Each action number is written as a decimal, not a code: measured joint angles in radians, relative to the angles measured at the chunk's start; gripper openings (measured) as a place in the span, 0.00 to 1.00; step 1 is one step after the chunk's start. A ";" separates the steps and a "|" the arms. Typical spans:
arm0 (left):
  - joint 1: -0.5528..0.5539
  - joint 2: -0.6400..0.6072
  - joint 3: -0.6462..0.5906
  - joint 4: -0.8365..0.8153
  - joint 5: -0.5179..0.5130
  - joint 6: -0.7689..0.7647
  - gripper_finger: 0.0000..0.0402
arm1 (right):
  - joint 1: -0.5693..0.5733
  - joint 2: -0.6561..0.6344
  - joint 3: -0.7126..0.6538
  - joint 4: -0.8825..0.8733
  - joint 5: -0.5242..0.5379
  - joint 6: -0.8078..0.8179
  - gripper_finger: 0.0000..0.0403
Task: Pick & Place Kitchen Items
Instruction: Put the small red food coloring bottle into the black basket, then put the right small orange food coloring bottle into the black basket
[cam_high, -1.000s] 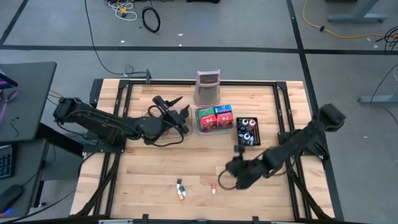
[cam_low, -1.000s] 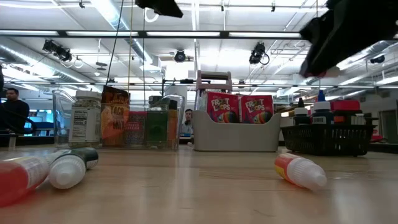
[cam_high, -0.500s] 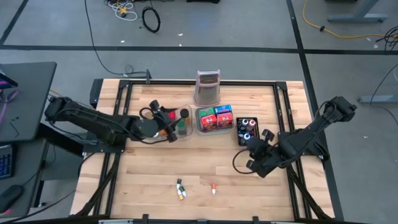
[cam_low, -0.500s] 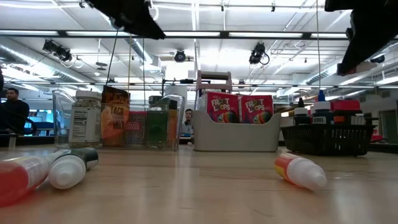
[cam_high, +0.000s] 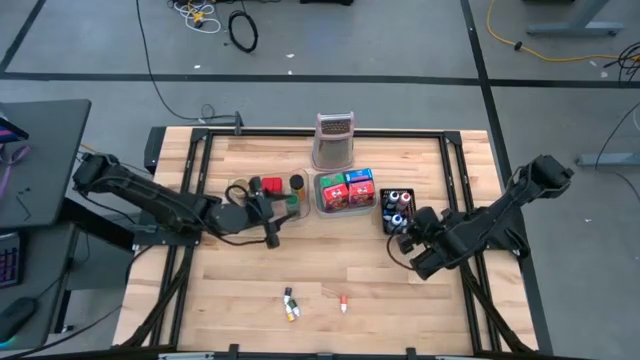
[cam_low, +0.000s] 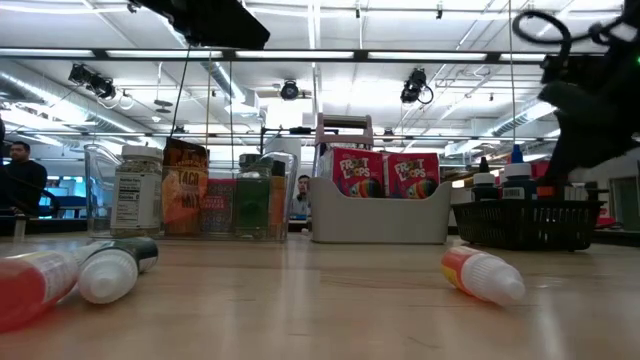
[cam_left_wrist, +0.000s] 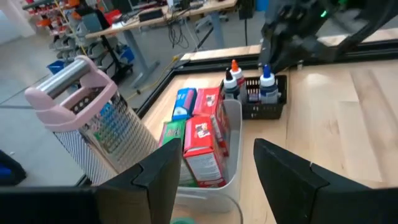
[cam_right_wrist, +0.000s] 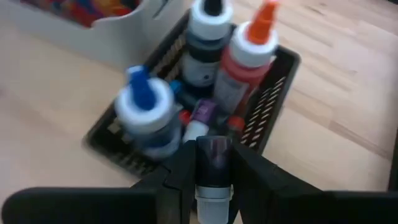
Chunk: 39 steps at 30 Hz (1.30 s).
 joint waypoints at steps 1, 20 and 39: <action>-0.002 0.000 0.000 0.002 -0.002 0.002 0.52 | -0.006 0.000 -0.019 0.010 0.014 0.015 0.24; 0.006 0.001 0.000 0.008 -0.003 -0.032 0.52 | -0.097 0.000 -0.125 0.183 0.040 -0.178 0.42; 0.029 0.012 0.000 0.010 -0.003 -0.054 0.52 | -0.091 0.000 0.181 0.103 -0.306 -0.256 0.40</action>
